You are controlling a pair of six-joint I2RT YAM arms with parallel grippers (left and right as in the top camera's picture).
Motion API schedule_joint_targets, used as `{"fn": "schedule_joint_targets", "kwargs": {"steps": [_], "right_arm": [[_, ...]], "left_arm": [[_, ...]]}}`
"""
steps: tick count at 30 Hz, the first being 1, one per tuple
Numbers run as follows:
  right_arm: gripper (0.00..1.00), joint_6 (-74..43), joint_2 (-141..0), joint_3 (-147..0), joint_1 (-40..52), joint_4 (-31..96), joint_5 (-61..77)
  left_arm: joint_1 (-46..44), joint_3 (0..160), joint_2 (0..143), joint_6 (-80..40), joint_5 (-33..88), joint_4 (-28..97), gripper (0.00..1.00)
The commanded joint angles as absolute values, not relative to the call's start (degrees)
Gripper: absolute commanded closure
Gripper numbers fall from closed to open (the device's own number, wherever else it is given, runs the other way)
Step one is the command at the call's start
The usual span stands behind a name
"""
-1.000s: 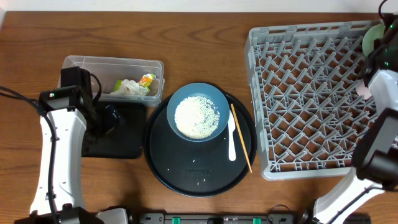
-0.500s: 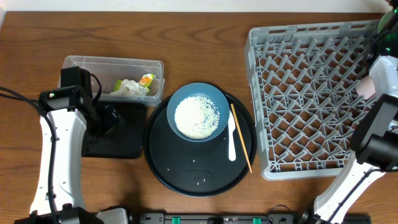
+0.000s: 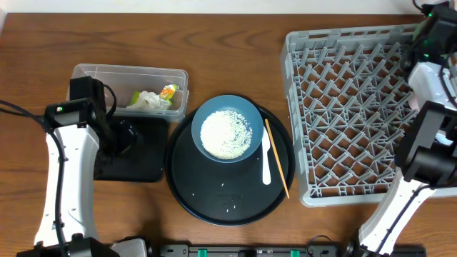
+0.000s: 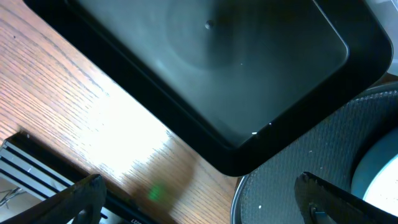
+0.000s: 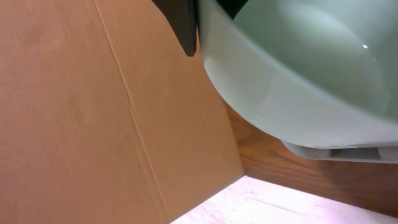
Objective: Sort waste into correct bins and load items into the dishwasher rack
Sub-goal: 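Lower the mint-green cup into the rack's back right corner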
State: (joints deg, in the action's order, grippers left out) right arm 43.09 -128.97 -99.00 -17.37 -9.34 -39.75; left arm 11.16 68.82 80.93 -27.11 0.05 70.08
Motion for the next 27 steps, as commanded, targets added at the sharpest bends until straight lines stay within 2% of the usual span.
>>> {"fn": "schedule_joint_targets", "kwargs": {"steps": [1,2,6,10,12,17,23,27], "right_arm": [[0.96,43.27,-130.32,-99.74,-16.03,-7.70,-39.20],[0.90,42.87,-130.32,-99.74,-15.84,-6.96,-39.20],[0.78,40.07,-130.32,-99.74,-15.31,-2.68,-39.22],[0.53,34.41,-130.21,-99.74,-14.90,2.59,-39.22],[0.45,30.13,-130.10,-99.74,-14.68,5.26,-39.20],[0.47,22.35,-128.92,-99.74,-14.20,11.03,-37.87],[0.51,20.27,-126.06,-99.74,-13.06,16.05,-34.81],[0.49,18.39,-123.37,-99.74,-12.43,21.04,-28.93]], "left_arm": [[11.33,68.62,81.23,-27.75,0.43,70.28,0.02],[11.33,68.62,81.23,-27.75,0.43,70.28,0.02],[11.33,68.62,81.23,-27.77,0.43,70.26,0.02],[11.33,68.62,81.23,-27.75,0.40,70.26,0.02],[11.33,68.62,81.23,-27.75,0.40,70.24,0.02],[11.33,68.62,81.23,-27.75,0.40,70.24,0.02],[11.33,68.62,81.23,-27.75,0.38,70.22,0.02],[11.33,68.62,81.23,-27.75,0.38,70.22,0.02]]}}
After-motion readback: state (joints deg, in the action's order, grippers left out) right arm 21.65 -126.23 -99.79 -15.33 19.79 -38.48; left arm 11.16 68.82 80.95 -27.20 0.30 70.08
